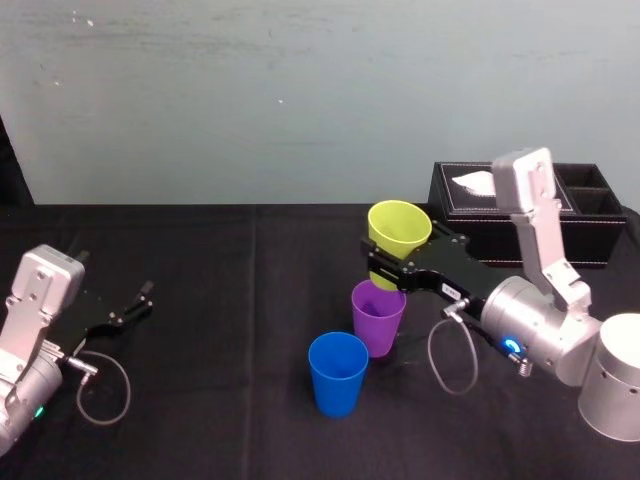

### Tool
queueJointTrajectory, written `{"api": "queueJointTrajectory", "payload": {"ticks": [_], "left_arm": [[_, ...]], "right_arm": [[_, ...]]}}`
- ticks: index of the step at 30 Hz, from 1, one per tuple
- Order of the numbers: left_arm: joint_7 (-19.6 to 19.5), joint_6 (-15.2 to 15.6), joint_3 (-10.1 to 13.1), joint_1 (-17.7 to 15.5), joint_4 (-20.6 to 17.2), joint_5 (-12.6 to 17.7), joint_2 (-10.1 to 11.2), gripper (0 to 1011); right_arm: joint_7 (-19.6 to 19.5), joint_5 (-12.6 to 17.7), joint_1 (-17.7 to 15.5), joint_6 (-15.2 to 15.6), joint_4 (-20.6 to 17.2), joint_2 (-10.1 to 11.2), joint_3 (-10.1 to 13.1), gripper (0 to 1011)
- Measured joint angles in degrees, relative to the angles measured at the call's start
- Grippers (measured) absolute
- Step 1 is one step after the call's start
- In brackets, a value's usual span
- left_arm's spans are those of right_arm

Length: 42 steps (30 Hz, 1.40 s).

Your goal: Stack the three plastic cups sequentially using one hand.

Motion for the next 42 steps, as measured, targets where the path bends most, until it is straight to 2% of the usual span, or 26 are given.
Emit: {"api": "queueJointTrajectory", "payload": {"ticks": [10, 42], "left_arm": [[0.0, 0.0, 0.0, 0.0, 0.0, 0.0, 0.0, 1000], [0.0, 0.0, 0.0, 0.0, 0.0, 0.0, 0.0, 1000]], "right_arm": [[0.27, -0.92, 3.02, -1.22, 5.71, -1.49, -2.21, 744], [0.62, -1.08, 2.99, -3.02, 9.95, -2.23, -2.91, 744]]}}
